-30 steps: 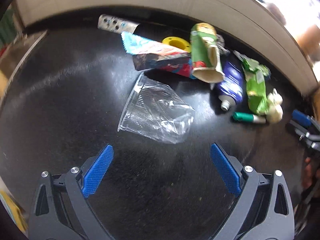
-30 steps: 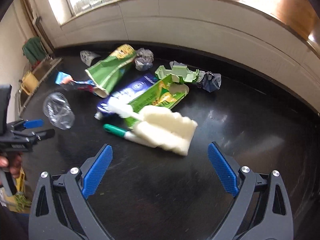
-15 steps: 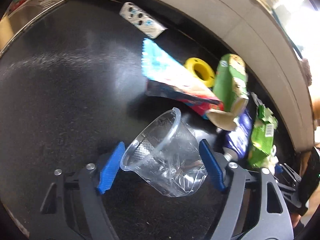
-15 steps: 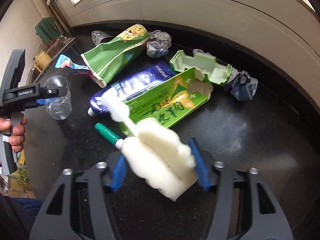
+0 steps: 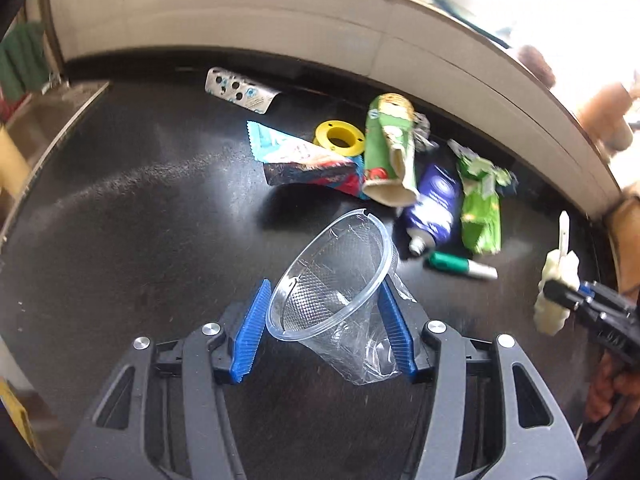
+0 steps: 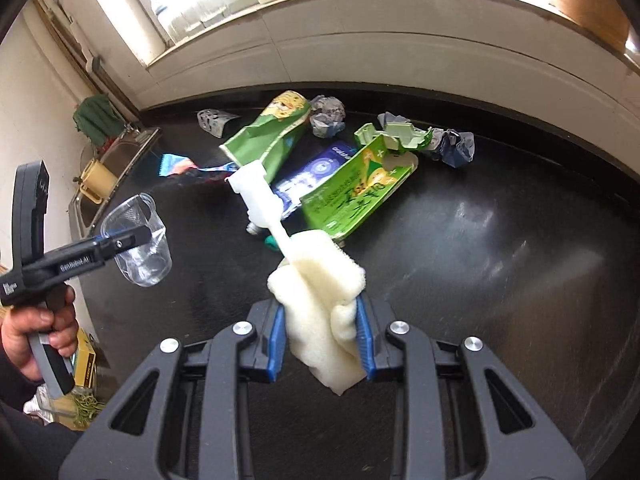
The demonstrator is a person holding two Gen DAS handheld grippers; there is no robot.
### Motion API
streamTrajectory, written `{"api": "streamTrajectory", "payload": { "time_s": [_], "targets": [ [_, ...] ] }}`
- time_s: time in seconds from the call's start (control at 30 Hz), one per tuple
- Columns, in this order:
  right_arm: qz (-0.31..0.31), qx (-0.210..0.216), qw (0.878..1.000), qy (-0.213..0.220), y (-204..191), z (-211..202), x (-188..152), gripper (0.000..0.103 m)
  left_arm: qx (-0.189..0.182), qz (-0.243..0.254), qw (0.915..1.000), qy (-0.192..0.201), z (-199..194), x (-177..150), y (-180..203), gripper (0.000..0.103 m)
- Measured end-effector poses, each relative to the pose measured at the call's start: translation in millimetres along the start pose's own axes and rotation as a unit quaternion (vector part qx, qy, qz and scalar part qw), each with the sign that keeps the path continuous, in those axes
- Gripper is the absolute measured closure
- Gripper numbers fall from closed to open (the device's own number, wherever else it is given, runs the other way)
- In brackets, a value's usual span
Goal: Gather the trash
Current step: 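Grasp the clear plastic cup with the left tool while the right tool grasps the white foam brush, then carry cup and foam brush over the black bin and release both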
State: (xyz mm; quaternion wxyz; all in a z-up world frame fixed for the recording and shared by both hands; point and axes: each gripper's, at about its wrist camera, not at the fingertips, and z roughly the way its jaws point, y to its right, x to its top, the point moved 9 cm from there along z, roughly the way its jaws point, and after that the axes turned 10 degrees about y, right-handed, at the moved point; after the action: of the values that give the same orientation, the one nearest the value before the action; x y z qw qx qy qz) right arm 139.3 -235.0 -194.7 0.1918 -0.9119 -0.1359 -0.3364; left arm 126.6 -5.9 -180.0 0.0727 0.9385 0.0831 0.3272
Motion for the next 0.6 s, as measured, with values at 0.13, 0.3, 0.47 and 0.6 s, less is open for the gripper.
{"api": "streamTrajectory", "payload": {
  "time_s": [0.13, 0.3, 0.47, 0.6],
  "targets": [
    [-0.001, -0.004, 1.000, 0.004, -27, -13, -12, 0.073, 0.003, 0.041, 0.9991, 0.009, -20, -15, 2, 0.049],
    [0.005, -0.007, 1.000, 0.011, -50, -25, -24, 0.073, -0.003, 0.073, 0.9972, 0.018, -43, -31, 1, 0.049],
    [0.001, -0.015, 1.000, 0.013, -65, -31, -31, 0.073, -0.003, 0.082, 0.9963, 0.027, -62, -41, -9, 0.049],
    [-0.017, -0.010, 1.000, 0.013, -87, -30, -30, 0.073, 0.011, 0.077, 0.9960, 0.043, -80, -42, -29, 0.049]
  ]
}}
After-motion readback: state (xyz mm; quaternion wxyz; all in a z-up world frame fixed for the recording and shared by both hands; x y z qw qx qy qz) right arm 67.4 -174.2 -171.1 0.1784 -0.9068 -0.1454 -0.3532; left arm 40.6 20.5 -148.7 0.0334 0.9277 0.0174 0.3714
